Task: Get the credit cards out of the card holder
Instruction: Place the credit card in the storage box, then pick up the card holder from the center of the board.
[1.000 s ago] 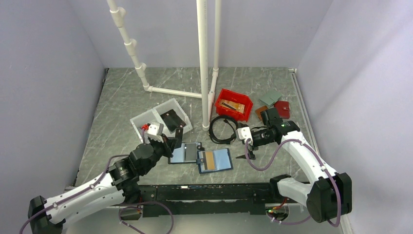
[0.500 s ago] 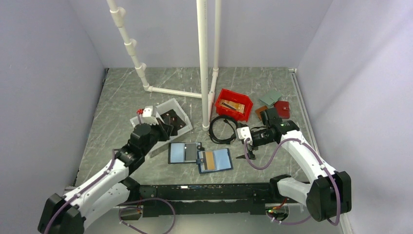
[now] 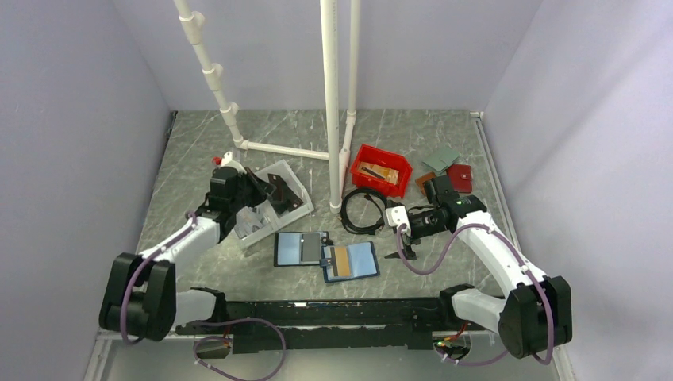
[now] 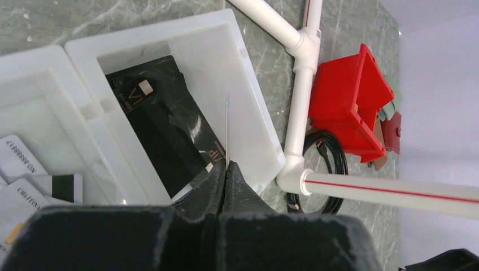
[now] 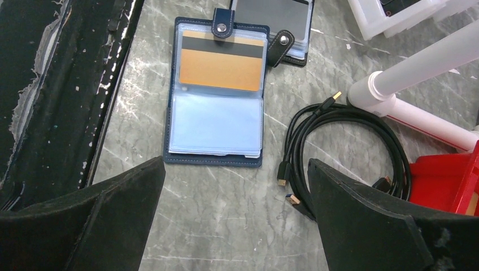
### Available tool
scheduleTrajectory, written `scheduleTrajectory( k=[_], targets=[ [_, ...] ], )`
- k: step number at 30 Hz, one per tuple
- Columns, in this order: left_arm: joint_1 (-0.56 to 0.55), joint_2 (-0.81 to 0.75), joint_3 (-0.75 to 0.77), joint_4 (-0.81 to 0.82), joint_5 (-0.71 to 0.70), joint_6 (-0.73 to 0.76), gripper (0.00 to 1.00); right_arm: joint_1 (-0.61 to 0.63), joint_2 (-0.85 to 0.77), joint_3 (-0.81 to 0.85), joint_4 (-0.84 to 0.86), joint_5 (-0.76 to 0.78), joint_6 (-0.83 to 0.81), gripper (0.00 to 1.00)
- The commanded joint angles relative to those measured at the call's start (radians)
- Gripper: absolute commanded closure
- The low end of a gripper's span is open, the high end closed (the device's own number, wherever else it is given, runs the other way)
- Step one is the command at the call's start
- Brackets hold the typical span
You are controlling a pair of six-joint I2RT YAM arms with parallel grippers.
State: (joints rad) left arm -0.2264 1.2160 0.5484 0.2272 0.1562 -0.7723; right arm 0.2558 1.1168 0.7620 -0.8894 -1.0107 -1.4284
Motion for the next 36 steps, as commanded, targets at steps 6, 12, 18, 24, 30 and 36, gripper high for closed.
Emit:
scheduleTrajectory(
  k=[6,12,18,24,30,36],
  targets=[
    [0.038,0.183,0.180,-0.045,0.065,-0.028,0.90,-0.004,0.018,0.028,-0.021,-0.022,-0.029,0.00],
    [0.038,0.240,0.264,-0.193,-0.006,-0.024,0.51,-0.004,0.010,0.032,-0.026,-0.023,-0.032,0.00],
    [0.038,0.159,0.335,-0.366,-0.060,0.017,0.43,-0.005,0.000,0.031,-0.029,-0.025,-0.033,0.00],
    [0.038,-0.064,0.294,-0.367,0.048,0.104,0.24,-0.005,-0.015,0.034,-0.034,-0.034,-0.030,0.00],
    [0.038,-0.256,0.084,-0.224,0.263,0.023,0.07,-0.006,-0.012,0.039,-0.038,-0.054,-0.007,0.00],
    [0.038,-0.340,-0.045,-0.134,0.418,-0.118,0.06,-0.007,0.008,0.049,-0.071,-0.090,-0.005,0.00]
  ],
)
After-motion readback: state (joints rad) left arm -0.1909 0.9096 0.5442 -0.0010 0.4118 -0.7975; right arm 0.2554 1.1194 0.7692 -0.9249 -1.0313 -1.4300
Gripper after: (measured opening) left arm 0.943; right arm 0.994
